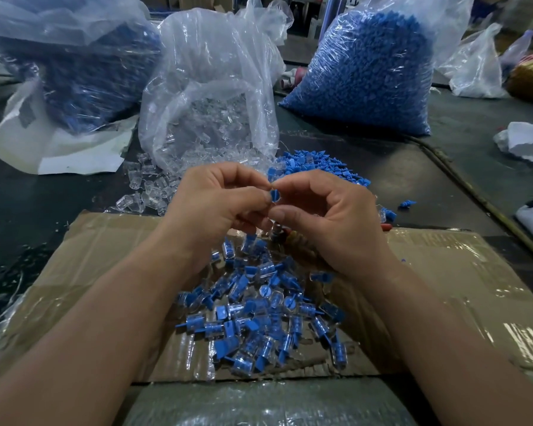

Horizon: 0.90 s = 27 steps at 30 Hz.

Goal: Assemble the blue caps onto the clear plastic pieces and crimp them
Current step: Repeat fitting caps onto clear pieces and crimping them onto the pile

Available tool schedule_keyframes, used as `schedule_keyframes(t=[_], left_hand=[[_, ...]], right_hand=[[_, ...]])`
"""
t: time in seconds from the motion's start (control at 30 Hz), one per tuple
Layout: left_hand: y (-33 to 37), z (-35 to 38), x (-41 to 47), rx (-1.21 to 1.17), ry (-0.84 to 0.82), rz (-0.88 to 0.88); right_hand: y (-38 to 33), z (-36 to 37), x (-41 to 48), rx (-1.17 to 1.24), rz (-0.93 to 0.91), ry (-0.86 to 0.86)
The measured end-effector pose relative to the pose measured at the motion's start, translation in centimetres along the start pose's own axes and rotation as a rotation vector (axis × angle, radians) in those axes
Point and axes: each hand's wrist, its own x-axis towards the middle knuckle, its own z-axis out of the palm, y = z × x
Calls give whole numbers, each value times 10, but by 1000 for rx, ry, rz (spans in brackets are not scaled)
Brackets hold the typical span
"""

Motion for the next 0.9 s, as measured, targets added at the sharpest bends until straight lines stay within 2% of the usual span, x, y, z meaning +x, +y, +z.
schedule_keyframes(t=[0.4, 0.7, 0.9], left_hand=[[1, -2, 0, -29, -90, -47], [1, 0, -1, 7, -109, -45], [1, 0, -2, 24, -119, -17]], right_hand=[[2, -5, 0, 4, -63, -19], [8, -9, 1, -178, -244, 9], [9, -11, 2, -225, -267, 25]])
